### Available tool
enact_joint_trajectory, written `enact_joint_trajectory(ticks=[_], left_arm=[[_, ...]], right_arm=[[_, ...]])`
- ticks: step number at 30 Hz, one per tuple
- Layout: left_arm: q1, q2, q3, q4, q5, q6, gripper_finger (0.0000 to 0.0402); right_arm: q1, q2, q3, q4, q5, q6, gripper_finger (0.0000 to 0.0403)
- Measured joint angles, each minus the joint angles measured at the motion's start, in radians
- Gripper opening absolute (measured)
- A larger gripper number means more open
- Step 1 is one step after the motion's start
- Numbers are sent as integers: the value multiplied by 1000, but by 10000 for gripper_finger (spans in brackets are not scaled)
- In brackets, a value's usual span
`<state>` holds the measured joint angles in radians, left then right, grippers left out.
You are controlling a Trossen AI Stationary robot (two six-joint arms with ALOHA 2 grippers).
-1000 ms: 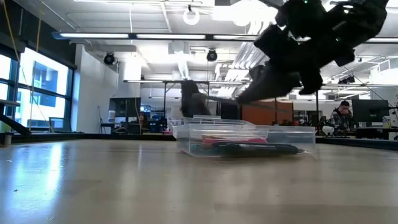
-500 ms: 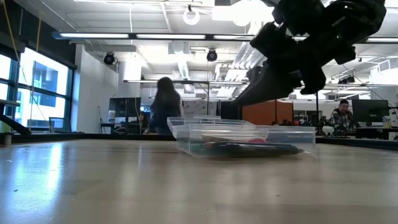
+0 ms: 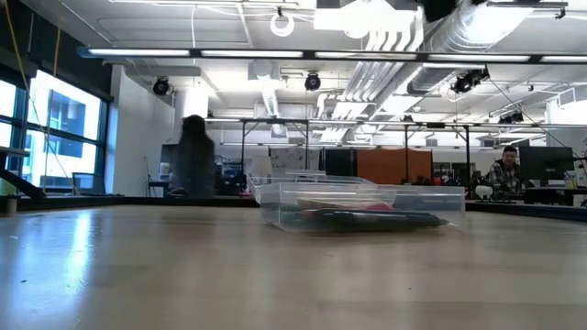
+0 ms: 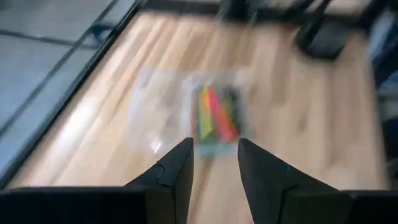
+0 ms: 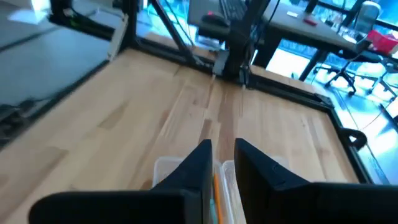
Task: Pick & place school supplies into a supply box
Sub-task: Return to Home Position
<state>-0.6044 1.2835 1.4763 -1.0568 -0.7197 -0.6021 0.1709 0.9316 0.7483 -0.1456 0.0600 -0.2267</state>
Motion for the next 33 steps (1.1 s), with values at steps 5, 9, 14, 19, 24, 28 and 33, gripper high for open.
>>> enact_joint_trajectory(ticks=[5, 9, 14, 19, 24, 28, 33], left_arm=[[-35, -138, -152, -44, -49, -37, 156], [-39, -280, -381, 206, 21, 68, 156], [-16, -486, -727, 763, 195, 325, 156], [88, -590, -1011, 1211, 505, 574, 156], [227, -710, -1103, 1223, 585, 620, 156], [330, -856, -1103, 1046, 644, 621, 156], [395, -1124, -1106, 888, 705, 642, 156]], right_arm=[[19, -272, -79, -150, -3, 21, 35], [30, -488, -229, -131, -12, 59, 22], [36, -729, -390, -38, -80, 53, 10], [36, -893, -475, -14, -145, 35, 7], [36, -921, -500, 9, -113, 18, 7], [36, -926, -501, 7, -113, 20, 4], [36, -926, -502, 0, -119, 44, 4]])
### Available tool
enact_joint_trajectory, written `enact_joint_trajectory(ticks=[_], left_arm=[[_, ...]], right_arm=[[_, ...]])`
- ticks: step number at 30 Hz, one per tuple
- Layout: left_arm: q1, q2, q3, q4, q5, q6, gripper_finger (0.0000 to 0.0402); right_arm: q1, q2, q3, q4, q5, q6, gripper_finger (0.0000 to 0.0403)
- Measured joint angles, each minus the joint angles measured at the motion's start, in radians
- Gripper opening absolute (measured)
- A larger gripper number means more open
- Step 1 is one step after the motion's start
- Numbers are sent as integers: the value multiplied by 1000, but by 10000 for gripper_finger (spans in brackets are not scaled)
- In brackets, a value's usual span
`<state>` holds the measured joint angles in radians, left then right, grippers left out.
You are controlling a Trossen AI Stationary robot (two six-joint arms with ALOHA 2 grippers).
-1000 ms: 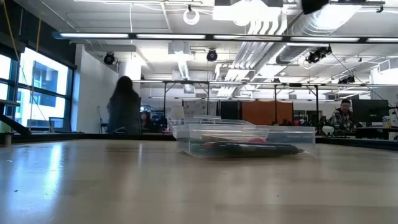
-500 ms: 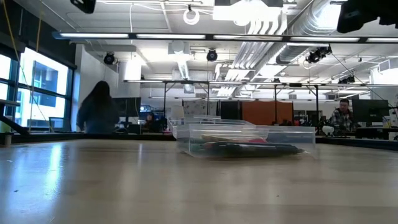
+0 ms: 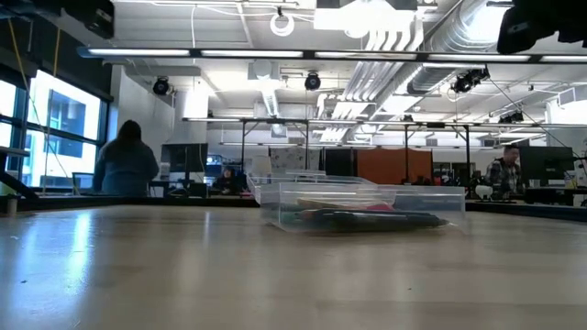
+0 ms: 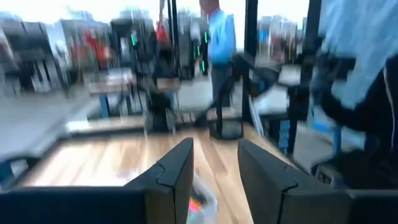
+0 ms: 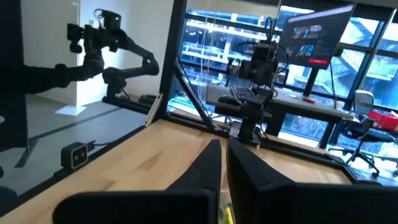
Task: Pick & place school supplies into a supply box
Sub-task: Return to Home Position
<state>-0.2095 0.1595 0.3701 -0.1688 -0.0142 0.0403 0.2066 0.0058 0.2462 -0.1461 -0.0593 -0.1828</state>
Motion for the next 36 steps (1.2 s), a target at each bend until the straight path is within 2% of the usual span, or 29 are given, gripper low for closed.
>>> enact_joint_trajectory(ticks=[4, 8, 10, 16, 23, 30, 36], left_arm=[[0, -162, -51, -3, 13, 62, 156], [0, -133, -75, 10, 43, 140, 156], [0, -91, -110, 100, 44, 151, 156], [0, -79, -244, 234, 22, 141, 156], [0, -84, -331, 213, -13, 105, 156], [0, -42, -354, 179, 6, 120, 156], [0, -10, -355, 177, 8, -8, 156]], right_arm=[[0, 0, -19, 10, 0, 0, 2], [0, 5, -56, 47, 0, 24, 2], [0, 4, -75, 70, -1, 28, 2], [-1, 10, -181, 188, 0, 23, 2], [-1, 8, -235, 280, 0, -42, 2], [-1, 11, -236, 176, 3, -82, 2], [-2, 36, -236, 169, 45, -25, 2]])
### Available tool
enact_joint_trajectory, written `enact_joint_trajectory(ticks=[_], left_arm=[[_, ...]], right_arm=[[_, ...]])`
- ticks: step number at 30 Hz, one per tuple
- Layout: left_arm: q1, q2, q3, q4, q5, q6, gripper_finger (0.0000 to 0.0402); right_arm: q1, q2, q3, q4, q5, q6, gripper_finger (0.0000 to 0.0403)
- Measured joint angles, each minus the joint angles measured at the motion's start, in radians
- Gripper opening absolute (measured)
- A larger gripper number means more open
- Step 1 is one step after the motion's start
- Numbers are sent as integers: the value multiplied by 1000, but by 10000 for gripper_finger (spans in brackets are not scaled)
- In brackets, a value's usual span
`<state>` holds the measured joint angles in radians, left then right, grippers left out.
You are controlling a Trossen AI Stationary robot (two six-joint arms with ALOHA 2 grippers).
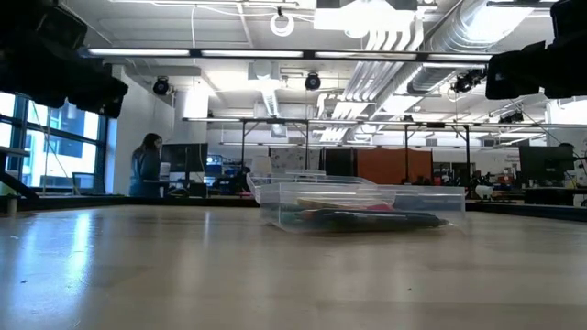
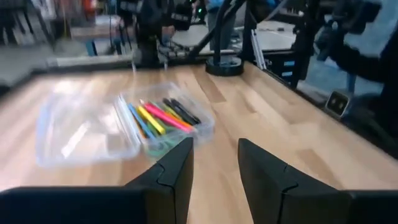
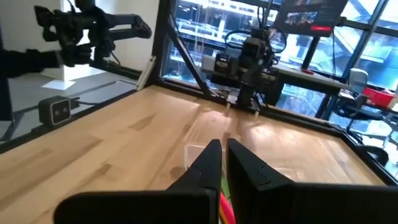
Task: Pick & place school supplies into a supply box
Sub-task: Return to Home Position
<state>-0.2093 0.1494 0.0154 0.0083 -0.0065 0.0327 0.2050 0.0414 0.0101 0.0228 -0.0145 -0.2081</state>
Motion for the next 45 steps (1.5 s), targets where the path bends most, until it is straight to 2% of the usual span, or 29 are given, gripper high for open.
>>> enact_joint_trajectory(ticks=[4, 7, 21, 25, 28, 45], left_arm=[[0, 12, 0, 1, 0, -197, 156], [0, 13, -1, 1, 0, -268, 156], [0, 12, -2, 2, -7, -285, 156], [0, 11, 1, 12, -130, -391, 156], [0, 12, 1, 13, -166, -401, 156], [0, 12, 2, 12, -164, -402, 156]], right_arm=[[0, 2, 0, 0, 8, -8, 2], [0, 3, 0, 0, 8, -39, 2], [0, 3, 0, 0, 10, -36, 2], [0, 3, 0, 0, 11, -36, 2], [0, 3, 0, 0, 12, -36, 2], [0, 3, 0, 0, 12, -36, 2]])
